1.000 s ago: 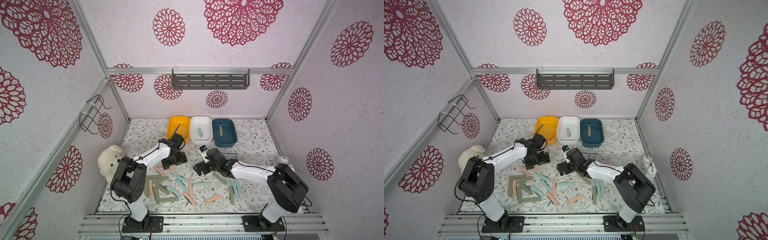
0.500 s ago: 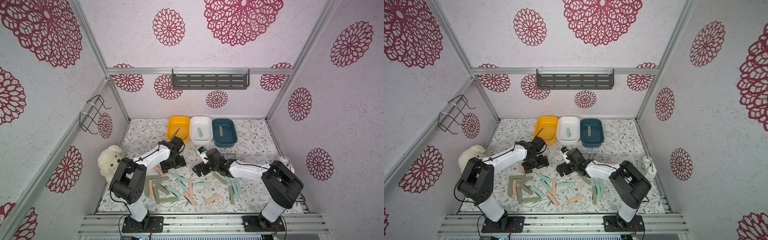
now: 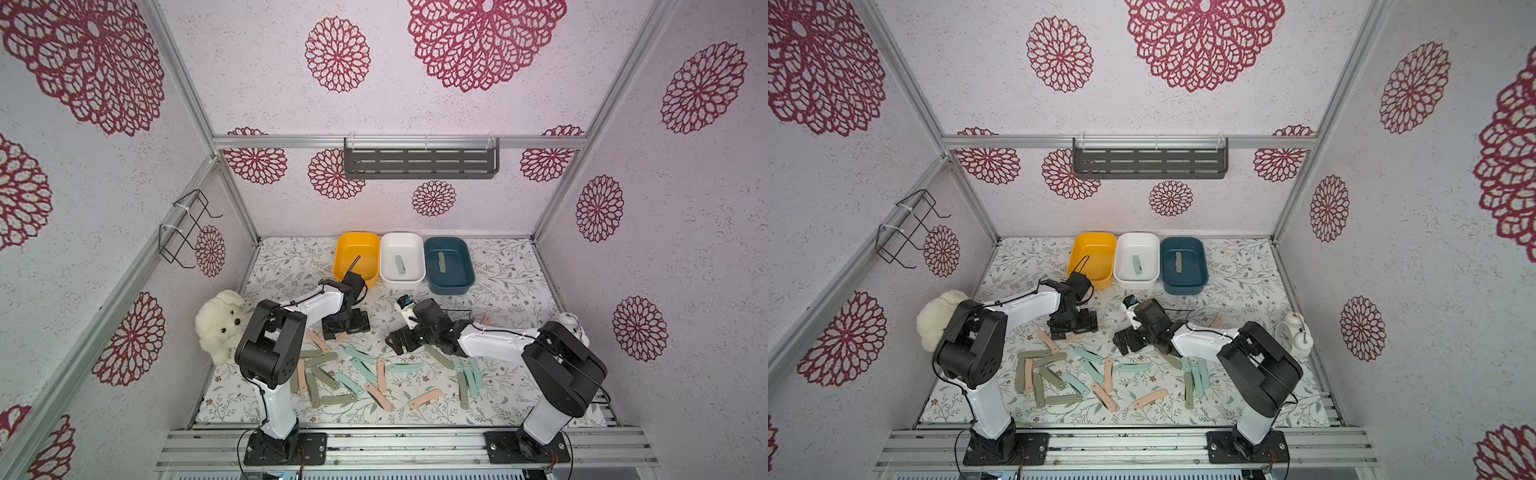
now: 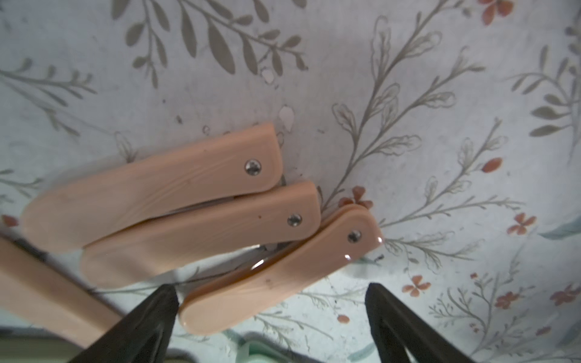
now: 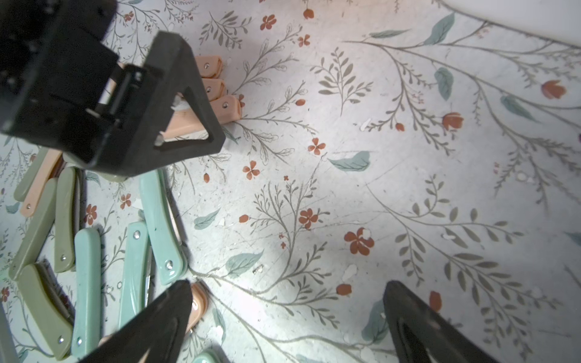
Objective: Place the fruit knives into the storage box by color
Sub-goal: Pick up the fruit knife from the center of the board.
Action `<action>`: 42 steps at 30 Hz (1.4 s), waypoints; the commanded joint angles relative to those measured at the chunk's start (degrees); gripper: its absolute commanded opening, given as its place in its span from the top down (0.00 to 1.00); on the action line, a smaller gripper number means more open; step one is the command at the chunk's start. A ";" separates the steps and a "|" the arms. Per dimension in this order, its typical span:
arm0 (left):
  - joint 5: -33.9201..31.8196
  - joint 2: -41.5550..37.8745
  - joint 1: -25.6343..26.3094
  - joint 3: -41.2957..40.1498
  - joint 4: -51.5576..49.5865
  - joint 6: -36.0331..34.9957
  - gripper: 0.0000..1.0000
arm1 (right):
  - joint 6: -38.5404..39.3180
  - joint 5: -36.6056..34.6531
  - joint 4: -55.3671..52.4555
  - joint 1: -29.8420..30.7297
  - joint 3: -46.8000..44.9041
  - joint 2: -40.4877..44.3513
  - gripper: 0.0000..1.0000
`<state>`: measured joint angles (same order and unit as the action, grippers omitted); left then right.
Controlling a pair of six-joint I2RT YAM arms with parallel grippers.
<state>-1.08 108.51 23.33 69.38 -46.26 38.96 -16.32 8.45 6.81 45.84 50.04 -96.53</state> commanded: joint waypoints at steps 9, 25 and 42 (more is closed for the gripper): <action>2.15 -1.65 0.77 -0.77 0.91 0.42 0.20 | -0.38 0.15 -0.35 -0.24 0.58 2.66 0.01; 0.64 -2.84 5.94 -2.17 -0.46 4.90 0.41 | 0.19 0.61 -1.26 -0.25 1.95 2.22 0.01; -3.07 0.03 5.98 -1.77 0.34 2.28 0.63 | -0.22 -1.85 -2.59 -0.25 2.80 2.39 0.01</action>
<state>-3.18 107.39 29.21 67.64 -46.54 42.04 -16.58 8.16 5.23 45.84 51.40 -95.98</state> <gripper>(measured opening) 0.390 0.994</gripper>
